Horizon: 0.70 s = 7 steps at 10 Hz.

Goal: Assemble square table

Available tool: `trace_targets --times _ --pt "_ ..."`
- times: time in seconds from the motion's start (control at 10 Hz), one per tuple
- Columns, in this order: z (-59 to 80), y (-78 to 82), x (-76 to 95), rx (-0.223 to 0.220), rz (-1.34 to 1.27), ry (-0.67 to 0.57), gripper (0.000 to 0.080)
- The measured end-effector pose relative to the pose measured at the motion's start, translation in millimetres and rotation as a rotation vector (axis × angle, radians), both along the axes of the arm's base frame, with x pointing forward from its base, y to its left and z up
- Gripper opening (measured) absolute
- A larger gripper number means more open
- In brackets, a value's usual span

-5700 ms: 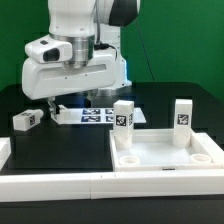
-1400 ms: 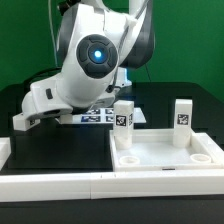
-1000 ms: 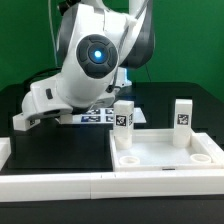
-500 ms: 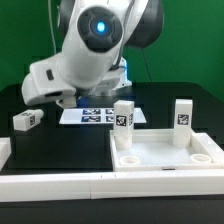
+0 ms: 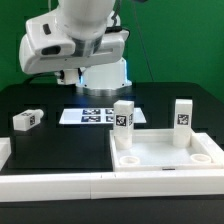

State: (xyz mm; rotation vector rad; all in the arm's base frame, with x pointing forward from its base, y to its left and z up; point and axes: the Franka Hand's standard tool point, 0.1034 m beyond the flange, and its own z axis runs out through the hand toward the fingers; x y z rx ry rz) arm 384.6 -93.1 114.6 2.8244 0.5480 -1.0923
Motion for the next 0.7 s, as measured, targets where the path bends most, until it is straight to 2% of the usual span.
trace_targets --times 0.1,0.2,0.3,0.4,0.5,0.6,0.7 --pt "0.1 3.0 6.6 0.020 0.002 -0.078 0.0290" --pt "6.8 14.3 13.4 0.034 0.007 -0.137 0.0290" --pt "25.4 33.2 27.2 0.038 -0.005 -0.185 0.0290" --pt "43.8 57.3 49.0 0.055 -0.035 -0.265 0.0290" --pt "55.1 80.0 68.4 0.065 -0.048 -0.338 0.0290" --pt "64.2 92.6 87.1 0.057 -0.053 -0.395 0.0290" --pt "76.2 100.7 112.0 0.067 -0.043 -0.485 0.0290"
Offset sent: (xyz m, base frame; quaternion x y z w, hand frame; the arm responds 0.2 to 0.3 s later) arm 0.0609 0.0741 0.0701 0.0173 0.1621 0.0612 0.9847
